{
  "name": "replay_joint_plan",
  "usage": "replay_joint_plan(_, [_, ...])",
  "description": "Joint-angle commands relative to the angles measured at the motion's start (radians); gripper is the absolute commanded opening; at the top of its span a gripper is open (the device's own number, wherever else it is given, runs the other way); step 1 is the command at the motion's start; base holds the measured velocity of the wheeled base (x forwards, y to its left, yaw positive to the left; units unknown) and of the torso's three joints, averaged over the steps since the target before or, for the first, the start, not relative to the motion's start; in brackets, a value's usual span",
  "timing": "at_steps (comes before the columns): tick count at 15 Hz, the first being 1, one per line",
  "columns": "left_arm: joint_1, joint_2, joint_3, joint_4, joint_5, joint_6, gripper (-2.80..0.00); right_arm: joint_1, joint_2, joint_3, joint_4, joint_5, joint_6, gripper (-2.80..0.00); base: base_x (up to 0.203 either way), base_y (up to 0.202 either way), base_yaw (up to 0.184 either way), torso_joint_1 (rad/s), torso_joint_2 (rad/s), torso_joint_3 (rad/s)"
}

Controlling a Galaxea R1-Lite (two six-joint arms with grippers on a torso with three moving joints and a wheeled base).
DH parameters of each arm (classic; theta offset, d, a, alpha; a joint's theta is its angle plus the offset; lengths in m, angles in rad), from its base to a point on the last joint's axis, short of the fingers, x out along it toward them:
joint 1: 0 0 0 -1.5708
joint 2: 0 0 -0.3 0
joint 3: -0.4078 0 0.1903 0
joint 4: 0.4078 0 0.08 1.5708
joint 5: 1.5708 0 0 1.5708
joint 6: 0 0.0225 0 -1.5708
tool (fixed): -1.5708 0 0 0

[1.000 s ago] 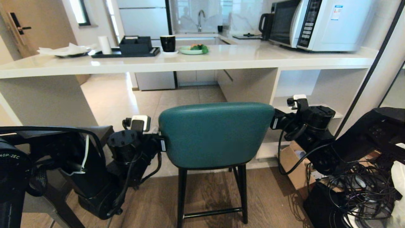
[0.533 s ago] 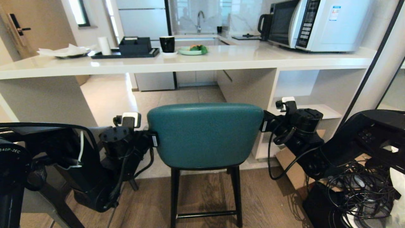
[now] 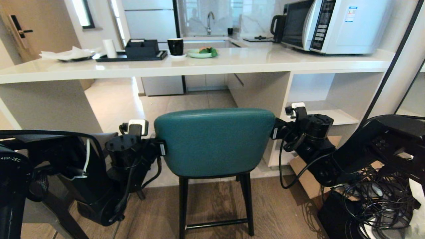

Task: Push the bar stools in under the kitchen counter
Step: Push the blue chair back under the dining table

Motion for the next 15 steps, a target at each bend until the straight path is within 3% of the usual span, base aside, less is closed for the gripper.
replay_joint_plan(1, [-0.048, -0.005, 0.024, -0.004, -0.011, -0.003, -2.8, 0.003, 0.023, -0.054, -0.003, -0.011, 0.001, -2.8, 0.0, 0.0, 0.0, 0.0, 0.0, 0.0])
replay_joint_plan(6, [-0.095, 0.007, 0.024, -0.004, -0.004, -0.001, -2.8, 0.003, 0.048, -0.118, 0.025, -0.049, 0.0, -2.8, 0.0, 0.0, 0.0, 0.0, 0.0, 0.0])
replay_joint_plan(11, [-0.015, 0.053, -0.071, -0.004, 0.001, 0.008, -2.8, -0.005, 0.044, -0.034, -0.03, -0.047, 0.003, -2.8, 0.0, 0.0, 0.0, 0.0, 0.0, 0.0])
replay_joint_plan(15, [0.014, 0.096, -0.199, 0.001, 0.002, 0.068, -2.8, -0.014, 0.054, -0.032, -0.031, -0.041, 0.003, -2.8, 0.0, 0.0, 0.0, 0.0, 0.0, 0.0])
